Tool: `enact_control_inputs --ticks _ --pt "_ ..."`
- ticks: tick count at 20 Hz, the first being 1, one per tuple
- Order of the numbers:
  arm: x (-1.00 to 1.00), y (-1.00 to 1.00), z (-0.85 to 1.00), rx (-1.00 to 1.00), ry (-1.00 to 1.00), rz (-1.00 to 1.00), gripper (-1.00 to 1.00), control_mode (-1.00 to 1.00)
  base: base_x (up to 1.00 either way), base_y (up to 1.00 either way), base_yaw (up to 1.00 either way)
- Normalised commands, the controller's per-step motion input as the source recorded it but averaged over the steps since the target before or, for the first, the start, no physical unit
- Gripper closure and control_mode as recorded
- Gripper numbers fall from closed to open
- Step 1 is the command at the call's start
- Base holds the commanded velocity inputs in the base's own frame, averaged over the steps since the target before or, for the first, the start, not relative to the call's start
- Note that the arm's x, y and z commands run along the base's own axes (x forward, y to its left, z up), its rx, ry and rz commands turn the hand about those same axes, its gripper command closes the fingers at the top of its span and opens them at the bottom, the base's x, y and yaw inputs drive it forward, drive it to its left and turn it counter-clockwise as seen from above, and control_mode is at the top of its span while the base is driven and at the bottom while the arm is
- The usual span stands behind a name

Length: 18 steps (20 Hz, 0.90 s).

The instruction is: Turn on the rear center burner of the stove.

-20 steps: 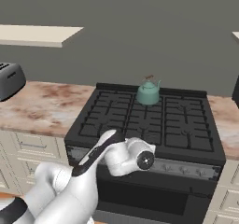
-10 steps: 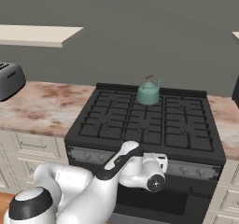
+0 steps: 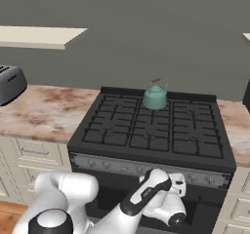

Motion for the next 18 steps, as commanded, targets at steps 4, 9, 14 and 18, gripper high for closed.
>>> enact_control_inputs --ticks 4,9,14,18 --pt "0.10 -0.16 -0.05 0.00 0.00 -0.03 -1.00 -1.00 0.00 0.00 0.00" --pt "0.00 -0.23 -0.06 0.00 0.00 -0.05 -1.00 -1.00 0.00 0.00 0.00" --pt "0.00 -0.15 -0.17 0.00 0.00 -0.02 -1.00 -1.00 0.00 0.00 0.00" --pt "0.01 -0.12 -0.28 0.00 0.00 -0.02 -1.00 -1.00 0.00 0.00 0.00"
